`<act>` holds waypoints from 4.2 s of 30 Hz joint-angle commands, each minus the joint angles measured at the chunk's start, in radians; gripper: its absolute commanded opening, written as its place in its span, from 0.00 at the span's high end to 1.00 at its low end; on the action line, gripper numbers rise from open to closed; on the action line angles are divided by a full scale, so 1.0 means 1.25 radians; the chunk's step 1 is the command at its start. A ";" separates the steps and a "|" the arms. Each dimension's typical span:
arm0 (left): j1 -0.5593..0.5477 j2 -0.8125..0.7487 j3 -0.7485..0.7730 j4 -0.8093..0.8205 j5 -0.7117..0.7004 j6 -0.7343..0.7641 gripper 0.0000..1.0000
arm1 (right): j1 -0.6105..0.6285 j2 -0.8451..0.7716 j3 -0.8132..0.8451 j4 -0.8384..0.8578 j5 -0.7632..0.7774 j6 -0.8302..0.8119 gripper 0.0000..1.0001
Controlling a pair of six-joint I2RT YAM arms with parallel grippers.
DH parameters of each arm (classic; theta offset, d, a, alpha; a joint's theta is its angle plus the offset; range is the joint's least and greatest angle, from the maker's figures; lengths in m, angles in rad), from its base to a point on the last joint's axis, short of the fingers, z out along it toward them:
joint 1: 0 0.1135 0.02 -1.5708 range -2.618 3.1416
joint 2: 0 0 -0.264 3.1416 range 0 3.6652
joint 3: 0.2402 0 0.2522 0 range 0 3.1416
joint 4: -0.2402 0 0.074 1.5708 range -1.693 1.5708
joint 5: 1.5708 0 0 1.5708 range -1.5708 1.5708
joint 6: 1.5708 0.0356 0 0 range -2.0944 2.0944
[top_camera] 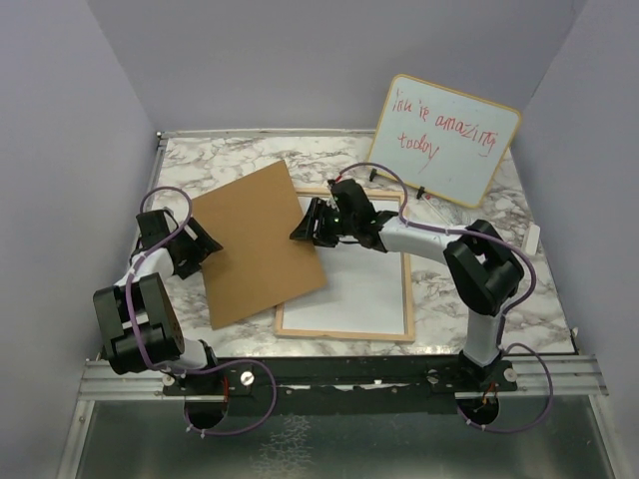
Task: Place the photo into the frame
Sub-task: Pick up the photo frame item at the center of the board, then turn over the photo frame item on the photo frame.
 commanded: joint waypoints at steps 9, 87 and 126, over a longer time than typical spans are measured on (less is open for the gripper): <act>-0.022 0.012 -0.007 -0.086 0.055 0.000 0.18 | -0.010 -0.036 0.031 0.176 -0.274 -0.073 0.57; -0.744 0.232 0.831 -0.090 -0.120 -0.457 0.02 | -0.089 -0.378 0.485 -0.900 0.363 -0.370 0.99; -0.813 0.185 0.845 -0.386 -0.266 -0.340 0.01 | -0.006 -0.551 0.187 -0.665 -0.069 -0.487 0.50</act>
